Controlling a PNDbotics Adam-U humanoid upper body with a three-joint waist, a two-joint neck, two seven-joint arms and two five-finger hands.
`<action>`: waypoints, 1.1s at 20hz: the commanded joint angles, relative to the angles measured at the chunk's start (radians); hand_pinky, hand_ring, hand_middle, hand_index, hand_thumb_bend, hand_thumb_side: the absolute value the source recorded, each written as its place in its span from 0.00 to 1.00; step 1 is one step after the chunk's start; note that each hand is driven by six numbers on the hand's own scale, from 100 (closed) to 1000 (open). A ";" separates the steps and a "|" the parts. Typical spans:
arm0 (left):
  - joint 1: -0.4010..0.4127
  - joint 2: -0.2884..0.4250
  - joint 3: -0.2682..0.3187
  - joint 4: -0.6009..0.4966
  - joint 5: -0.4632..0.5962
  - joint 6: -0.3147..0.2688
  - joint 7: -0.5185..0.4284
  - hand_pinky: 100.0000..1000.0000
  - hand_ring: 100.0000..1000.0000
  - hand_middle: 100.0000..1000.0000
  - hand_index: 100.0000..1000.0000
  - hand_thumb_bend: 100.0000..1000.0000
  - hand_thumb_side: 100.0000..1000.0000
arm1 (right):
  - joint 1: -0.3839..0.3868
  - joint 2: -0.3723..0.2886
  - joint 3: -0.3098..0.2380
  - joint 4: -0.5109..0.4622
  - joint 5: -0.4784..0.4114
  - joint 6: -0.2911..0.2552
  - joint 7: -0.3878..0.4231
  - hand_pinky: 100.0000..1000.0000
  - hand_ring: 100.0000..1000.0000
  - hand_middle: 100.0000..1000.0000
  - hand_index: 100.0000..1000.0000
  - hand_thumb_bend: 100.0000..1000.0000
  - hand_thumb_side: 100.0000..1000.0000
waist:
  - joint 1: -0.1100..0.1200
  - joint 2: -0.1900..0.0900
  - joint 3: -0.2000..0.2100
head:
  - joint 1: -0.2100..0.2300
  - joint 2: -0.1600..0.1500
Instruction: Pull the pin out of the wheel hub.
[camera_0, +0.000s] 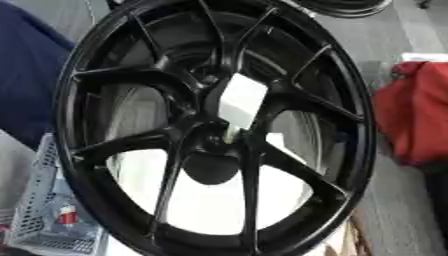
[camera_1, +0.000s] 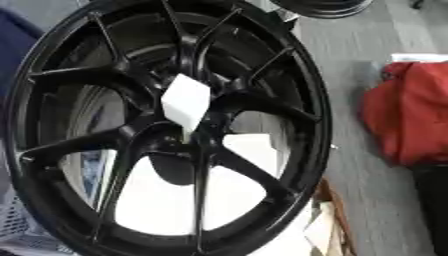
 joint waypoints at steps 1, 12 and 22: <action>-0.009 0.016 0.007 -0.020 -0.003 -0.002 0.001 0.86 0.53 0.67 0.86 0.02 0.85 | -0.010 -0.030 -0.012 -0.001 0.001 -0.003 0.000 0.92 0.87 0.77 0.87 0.00 0.00 | 0.005 -0.019 -0.001 | -0.001 0.002; -0.014 0.016 0.005 -0.020 -0.001 0.001 -0.002 0.86 0.53 0.67 0.86 0.02 0.85 | 0.008 -0.067 0.107 -0.001 0.170 -0.115 0.303 0.94 0.92 0.81 0.88 0.00 0.00 | 0.001 -0.019 0.004 | -0.017 -0.003; -0.018 0.015 0.002 -0.020 0.000 0.010 -0.008 0.87 0.53 0.67 0.86 0.03 0.85 | 0.011 -0.080 0.224 -0.001 0.195 -0.254 0.475 0.95 0.94 0.82 0.90 0.05 0.00 | -0.007 -0.018 0.011 | -0.027 -0.011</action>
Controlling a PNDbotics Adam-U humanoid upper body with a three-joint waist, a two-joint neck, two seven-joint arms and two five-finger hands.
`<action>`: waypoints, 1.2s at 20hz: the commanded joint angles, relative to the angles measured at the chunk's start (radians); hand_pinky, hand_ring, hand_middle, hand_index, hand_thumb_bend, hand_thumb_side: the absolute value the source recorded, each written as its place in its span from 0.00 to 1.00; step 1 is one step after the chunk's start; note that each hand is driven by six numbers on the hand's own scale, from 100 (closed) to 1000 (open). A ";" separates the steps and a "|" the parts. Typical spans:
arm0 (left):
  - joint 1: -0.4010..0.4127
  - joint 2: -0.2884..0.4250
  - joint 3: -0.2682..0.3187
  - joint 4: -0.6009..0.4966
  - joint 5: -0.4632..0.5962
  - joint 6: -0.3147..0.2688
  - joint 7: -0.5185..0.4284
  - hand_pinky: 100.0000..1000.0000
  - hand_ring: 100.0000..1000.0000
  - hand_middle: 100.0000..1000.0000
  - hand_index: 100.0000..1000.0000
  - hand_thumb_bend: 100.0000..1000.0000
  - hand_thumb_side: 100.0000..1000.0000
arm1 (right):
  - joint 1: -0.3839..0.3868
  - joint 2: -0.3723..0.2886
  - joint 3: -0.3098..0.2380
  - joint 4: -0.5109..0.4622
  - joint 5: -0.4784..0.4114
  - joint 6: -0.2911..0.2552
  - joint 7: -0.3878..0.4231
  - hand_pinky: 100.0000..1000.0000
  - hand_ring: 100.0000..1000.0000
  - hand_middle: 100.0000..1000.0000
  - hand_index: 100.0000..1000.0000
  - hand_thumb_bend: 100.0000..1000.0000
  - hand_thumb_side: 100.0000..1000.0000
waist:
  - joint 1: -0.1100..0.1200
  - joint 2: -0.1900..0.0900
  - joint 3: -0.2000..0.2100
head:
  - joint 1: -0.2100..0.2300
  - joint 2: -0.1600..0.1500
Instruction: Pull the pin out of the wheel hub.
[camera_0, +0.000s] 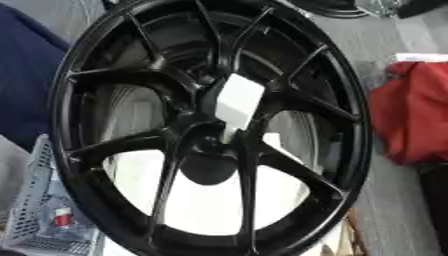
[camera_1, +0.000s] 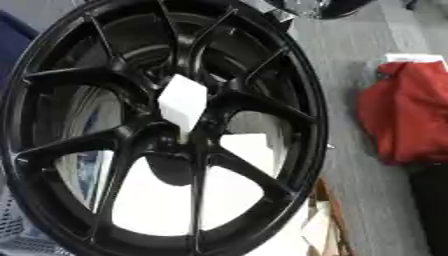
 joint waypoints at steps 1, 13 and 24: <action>-0.012 0.015 0.002 -0.020 0.000 0.004 -0.002 0.87 0.53 0.67 0.86 0.03 0.85 | -0.017 -0.037 0.021 -0.001 0.001 -0.038 0.049 0.96 0.94 0.82 0.90 0.08 0.00 | 0.004 -0.018 0.002 | -0.006 -0.010; -0.018 0.016 -0.001 -0.020 0.004 0.010 -0.008 0.87 0.53 0.67 0.86 0.03 0.85 | -0.038 -0.029 0.094 -0.001 -0.096 -0.055 0.146 0.95 0.93 0.83 0.94 0.04 0.00 | -0.002 -0.018 0.012 | -0.014 -0.017; -0.023 0.015 -0.004 -0.020 0.004 0.012 -0.013 0.87 0.53 0.67 0.86 0.03 0.85 | -0.081 0.002 0.153 -0.001 -0.140 -0.042 0.176 0.95 0.91 0.83 0.99 0.00 0.00 | -0.006 -0.015 0.022 | -0.028 -0.009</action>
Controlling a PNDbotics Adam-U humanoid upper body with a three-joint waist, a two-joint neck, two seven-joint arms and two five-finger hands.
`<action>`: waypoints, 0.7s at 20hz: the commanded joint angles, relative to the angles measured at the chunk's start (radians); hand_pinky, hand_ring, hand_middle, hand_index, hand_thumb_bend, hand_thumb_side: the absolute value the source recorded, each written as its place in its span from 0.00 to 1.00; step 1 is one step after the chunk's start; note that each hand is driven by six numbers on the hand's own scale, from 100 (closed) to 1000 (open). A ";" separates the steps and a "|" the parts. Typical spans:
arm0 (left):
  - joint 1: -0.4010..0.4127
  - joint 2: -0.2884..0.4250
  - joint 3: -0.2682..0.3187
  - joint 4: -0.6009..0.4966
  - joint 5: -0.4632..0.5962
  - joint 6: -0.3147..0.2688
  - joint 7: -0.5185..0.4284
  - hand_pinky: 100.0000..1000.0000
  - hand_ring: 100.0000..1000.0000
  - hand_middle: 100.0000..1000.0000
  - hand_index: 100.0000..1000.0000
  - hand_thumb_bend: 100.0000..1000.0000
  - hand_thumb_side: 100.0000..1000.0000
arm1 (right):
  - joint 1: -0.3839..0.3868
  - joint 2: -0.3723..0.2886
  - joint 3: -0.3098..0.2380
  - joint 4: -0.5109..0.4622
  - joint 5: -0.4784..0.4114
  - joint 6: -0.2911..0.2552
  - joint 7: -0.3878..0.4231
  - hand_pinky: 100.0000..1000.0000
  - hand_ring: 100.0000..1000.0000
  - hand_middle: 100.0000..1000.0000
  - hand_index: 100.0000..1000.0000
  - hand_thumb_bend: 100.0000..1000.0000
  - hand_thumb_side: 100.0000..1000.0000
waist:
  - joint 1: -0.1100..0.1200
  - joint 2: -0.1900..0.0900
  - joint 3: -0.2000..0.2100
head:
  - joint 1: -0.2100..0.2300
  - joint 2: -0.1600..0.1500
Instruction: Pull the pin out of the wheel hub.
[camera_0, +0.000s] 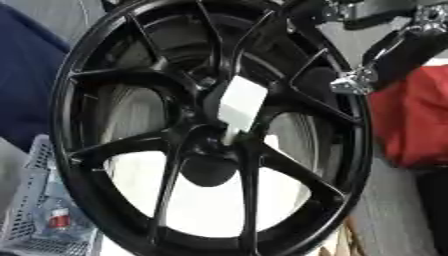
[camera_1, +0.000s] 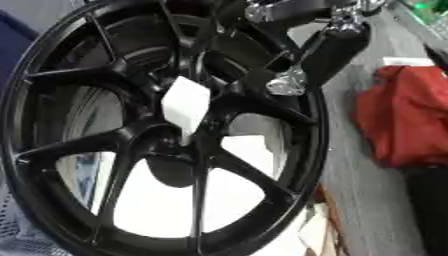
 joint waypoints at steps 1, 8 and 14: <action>-0.011 0.015 0.002 -0.020 -0.002 0.001 -0.002 0.87 0.53 0.67 0.86 0.03 0.85 | -0.030 -0.006 -0.003 -0.001 -0.002 0.003 0.012 0.95 0.91 0.83 1.00 0.00 0.00 | 0.005 -0.016 0.000 | -0.008 -0.002; -0.010 0.016 0.002 -0.020 -0.005 0.004 -0.003 0.87 0.53 0.67 0.86 0.03 0.85 | -0.073 0.017 0.012 -0.001 -0.011 0.004 0.026 0.95 0.91 0.83 1.00 0.00 0.00 | 0.001 -0.016 -0.002 | -0.016 0.001; -0.012 0.018 0.003 -0.020 -0.003 0.005 -0.001 0.87 0.53 0.67 0.86 0.03 0.85 | -0.091 0.024 0.045 -0.001 -0.031 -0.003 0.036 0.94 0.90 0.82 1.00 0.00 0.00 | -0.003 -0.017 0.003 | -0.016 -0.007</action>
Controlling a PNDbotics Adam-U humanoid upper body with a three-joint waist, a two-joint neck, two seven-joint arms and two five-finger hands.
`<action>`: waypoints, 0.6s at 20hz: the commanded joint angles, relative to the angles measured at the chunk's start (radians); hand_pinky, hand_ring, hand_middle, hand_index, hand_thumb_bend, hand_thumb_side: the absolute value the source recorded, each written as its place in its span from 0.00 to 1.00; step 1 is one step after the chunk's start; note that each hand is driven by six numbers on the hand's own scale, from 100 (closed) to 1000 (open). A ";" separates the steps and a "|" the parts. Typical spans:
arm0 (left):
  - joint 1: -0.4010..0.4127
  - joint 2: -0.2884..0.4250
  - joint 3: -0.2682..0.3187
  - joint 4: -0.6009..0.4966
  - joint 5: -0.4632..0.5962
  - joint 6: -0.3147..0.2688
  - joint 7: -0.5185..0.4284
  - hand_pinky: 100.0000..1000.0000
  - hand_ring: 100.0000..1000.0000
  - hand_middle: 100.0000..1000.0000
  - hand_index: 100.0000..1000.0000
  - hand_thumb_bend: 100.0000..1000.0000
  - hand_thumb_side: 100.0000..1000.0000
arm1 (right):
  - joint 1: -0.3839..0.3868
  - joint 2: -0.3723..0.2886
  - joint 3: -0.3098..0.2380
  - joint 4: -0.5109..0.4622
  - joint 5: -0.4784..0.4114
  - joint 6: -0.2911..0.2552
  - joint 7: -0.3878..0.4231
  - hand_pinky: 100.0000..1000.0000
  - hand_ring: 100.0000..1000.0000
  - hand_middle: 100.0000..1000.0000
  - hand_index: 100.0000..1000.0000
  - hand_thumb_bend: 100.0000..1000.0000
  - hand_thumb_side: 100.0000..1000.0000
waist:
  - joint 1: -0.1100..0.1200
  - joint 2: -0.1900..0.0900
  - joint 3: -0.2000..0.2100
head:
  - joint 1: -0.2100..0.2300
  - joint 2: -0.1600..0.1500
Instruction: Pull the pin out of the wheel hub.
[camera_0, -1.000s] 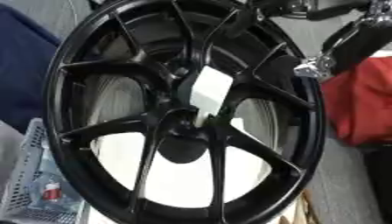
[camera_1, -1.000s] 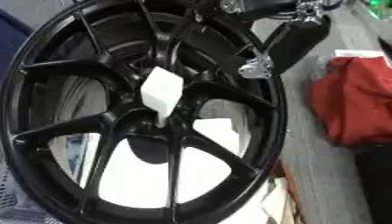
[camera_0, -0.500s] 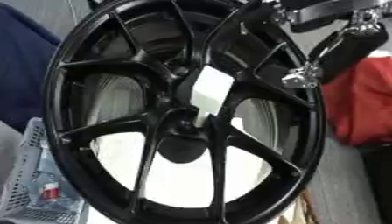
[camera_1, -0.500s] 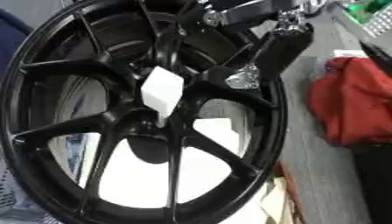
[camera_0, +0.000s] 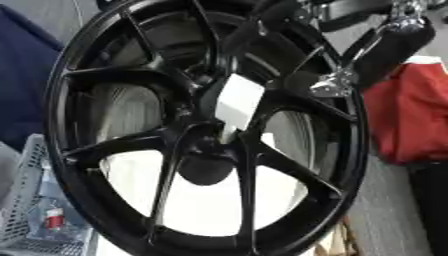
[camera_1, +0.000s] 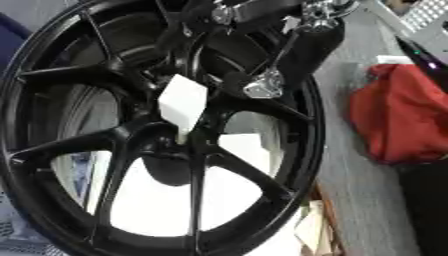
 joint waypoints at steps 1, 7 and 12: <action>-0.012 0.019 0.003 -0.020 -0.002 0.002 0.001 0.87 0.53 0.67 0.86 0.03 0.85 | -0.019 -0.015 0.007 -0.001 -0.016 -0.007 0.003 0.94 0.90 0.82 1.00 0.00 0.00 | 0.004 -0.019 0.003 | -0.002 -0.012; -0.016 0.024 0.001 -0.020 -0.003 0.004 0.000 0.87 0.53 0.67 0.86 0.03 0.85 | -0.044 -0.012 0.035 -0.001 -0.015 -0.030 0.003 0.95 0.92 0.83 1.00 0.01 0.00 | -0.010 -0.018 0.017 | -0.007 -0.026; -0.019 0.030 0.000 -0.020 -0.004 0.004 -0.002 0.87 0.53 0.67 0.86 0.03 0.85 | -0.084 -0.001 0.047 -0.001 0.008 -0.046 0.003 0.95 0.93 0.85 1.00 0.07 0.00 | -0.023 -0.020 0.032 | -0.013 -0.044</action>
